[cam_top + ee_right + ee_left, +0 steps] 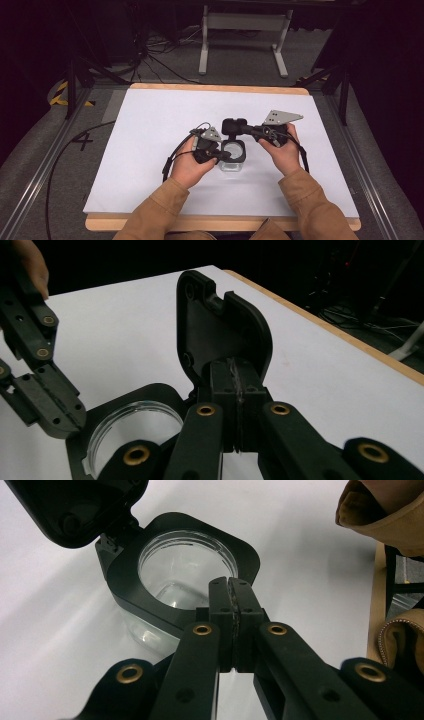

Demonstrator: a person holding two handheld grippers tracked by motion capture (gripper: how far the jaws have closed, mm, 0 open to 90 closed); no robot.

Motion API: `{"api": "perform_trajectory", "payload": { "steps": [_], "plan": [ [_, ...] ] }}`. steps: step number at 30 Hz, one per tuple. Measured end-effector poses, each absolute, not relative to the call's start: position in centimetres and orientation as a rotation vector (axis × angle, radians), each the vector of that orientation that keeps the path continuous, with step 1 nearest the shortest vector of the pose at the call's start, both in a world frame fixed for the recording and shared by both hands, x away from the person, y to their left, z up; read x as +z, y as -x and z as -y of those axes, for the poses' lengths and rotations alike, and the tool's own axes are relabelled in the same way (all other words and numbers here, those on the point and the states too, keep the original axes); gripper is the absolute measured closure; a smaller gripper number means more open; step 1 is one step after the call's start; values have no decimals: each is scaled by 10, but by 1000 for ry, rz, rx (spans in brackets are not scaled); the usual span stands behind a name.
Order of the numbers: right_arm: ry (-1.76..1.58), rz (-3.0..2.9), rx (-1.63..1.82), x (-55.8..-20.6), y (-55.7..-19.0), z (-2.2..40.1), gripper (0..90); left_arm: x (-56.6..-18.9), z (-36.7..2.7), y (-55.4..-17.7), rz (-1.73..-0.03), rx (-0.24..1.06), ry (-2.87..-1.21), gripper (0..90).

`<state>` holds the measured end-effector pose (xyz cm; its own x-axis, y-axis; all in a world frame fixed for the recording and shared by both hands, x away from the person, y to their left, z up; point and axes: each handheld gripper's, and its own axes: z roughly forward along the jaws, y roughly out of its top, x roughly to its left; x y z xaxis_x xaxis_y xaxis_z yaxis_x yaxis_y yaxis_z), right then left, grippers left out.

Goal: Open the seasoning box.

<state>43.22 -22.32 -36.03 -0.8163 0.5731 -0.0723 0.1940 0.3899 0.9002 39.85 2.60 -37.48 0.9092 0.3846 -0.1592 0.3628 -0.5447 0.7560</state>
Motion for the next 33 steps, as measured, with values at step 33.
{"api": "perform_trajectory", "payload": {
  "steps": [33],
  "plan": [
    [-692,-2282,1437,-345,-411,235,846,-363,-34,-396,-531,25,-2165,827]
  ]
}}
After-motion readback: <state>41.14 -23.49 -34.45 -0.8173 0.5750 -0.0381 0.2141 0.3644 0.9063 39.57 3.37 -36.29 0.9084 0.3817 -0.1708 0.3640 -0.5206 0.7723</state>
